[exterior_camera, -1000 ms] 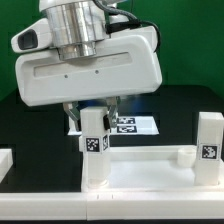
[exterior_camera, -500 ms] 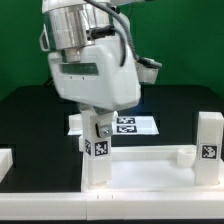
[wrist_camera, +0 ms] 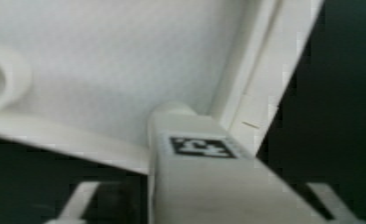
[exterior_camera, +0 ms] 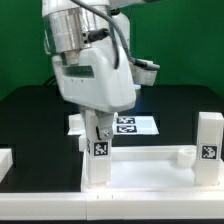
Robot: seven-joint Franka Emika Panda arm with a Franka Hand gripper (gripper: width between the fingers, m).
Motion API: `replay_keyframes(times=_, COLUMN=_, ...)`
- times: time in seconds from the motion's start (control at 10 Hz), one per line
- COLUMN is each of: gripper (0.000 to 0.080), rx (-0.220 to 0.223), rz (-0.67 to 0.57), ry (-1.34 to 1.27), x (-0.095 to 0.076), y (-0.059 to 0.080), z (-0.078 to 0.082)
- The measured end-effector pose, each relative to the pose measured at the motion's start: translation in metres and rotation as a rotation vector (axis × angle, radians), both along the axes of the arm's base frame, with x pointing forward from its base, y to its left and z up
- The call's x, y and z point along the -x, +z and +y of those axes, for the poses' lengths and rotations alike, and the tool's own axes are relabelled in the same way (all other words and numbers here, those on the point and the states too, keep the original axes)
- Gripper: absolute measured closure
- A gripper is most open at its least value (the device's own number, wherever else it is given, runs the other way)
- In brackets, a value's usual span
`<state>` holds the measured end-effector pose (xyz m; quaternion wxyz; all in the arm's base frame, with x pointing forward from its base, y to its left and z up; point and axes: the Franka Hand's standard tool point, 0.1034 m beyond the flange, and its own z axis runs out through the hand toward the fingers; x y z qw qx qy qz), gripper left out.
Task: Assemble desk
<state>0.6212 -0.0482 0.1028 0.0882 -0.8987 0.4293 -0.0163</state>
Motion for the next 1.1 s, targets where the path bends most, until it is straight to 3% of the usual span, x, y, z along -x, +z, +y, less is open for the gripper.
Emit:
replay_keyframes(times=0.1, gripper=0.0244, rx=0.022, rz=-0.006, ry=0.086, x=-0.0023, y=0.0054, z=0.0055)
replay_keyframes(times=0.2, gripper=0.0168, rx=0.023, rz=-0.007, ry=0.099, x=-0.001, y=0.0056, z=0.0117)
replay_keyframes(times=0.4, gripper=0.0155, rx=0.04, rz=-0.028, ry=0.261, x=-0.0004, y=0.0044, z=0.0107)
replay_keyframes(times=0.7, gripper=0.0151, rx=0.149, rz=-0.067, ry=0.788, x=-0.0081, y=0.0113, z=0.0061)
replay_keyframes(times=0.8, gripper=0.0151, rx=0.157, rz=-0.065, ry=0.905, x=-0.01, y=0.0112, z=0.0061)
replay_keyframes(times=1.1, gripper=0.0163, rx=0.154, rz=-0.062, ry=0.879, x=-0.0095, y=0.0106, z=0.0049)
